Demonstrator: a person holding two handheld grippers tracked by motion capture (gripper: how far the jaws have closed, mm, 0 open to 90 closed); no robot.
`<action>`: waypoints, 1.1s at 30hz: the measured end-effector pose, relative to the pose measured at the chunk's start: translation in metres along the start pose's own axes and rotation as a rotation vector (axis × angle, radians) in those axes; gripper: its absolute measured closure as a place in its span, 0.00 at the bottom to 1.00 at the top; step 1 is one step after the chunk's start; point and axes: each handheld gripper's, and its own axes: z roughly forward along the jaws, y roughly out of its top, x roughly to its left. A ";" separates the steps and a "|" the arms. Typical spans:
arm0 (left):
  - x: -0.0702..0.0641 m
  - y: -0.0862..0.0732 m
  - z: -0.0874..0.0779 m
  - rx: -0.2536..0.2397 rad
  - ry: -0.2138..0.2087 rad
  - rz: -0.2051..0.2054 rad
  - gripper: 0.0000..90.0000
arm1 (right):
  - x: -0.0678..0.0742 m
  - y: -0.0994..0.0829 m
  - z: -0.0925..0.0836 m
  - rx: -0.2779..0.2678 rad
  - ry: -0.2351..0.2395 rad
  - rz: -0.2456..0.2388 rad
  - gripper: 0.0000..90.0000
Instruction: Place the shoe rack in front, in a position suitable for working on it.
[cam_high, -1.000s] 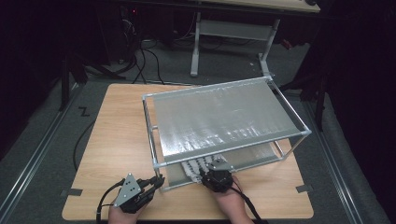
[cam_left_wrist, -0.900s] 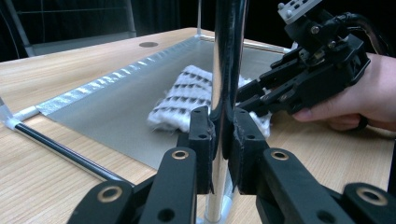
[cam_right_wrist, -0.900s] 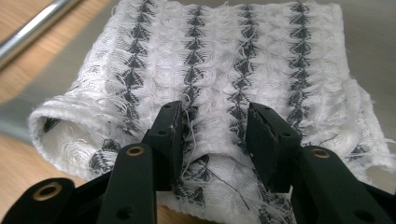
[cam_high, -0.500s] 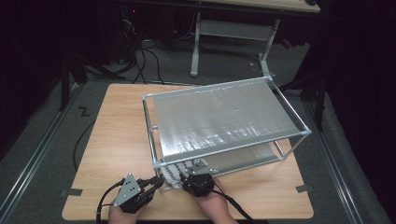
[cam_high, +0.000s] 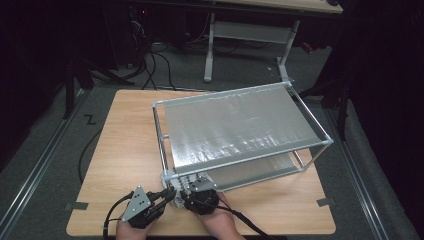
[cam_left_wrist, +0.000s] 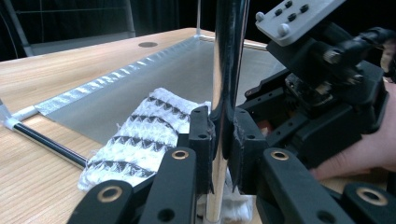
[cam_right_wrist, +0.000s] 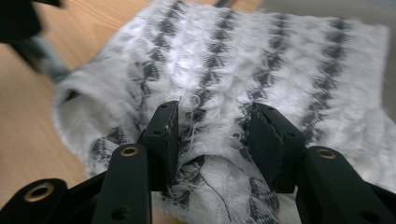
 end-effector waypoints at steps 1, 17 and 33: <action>-0.004 -0.001 0.003 -0.039 -0.007 -0.060 0.90 | -0.002 0.000 -0.001 0.005 -0.016 -0.006 0.59; 0.000 0.000 0.000 0.003 -0.007 0.006 0.90 | -0.082 -0.029 -0.035 0.045 -0.208 0.118 0.56; 0.000 0.001 0.000 0.009 -0.009 0.004 0.90 | -0.177 -0.065 -0.076 0.043 -0.405 0.233 0.56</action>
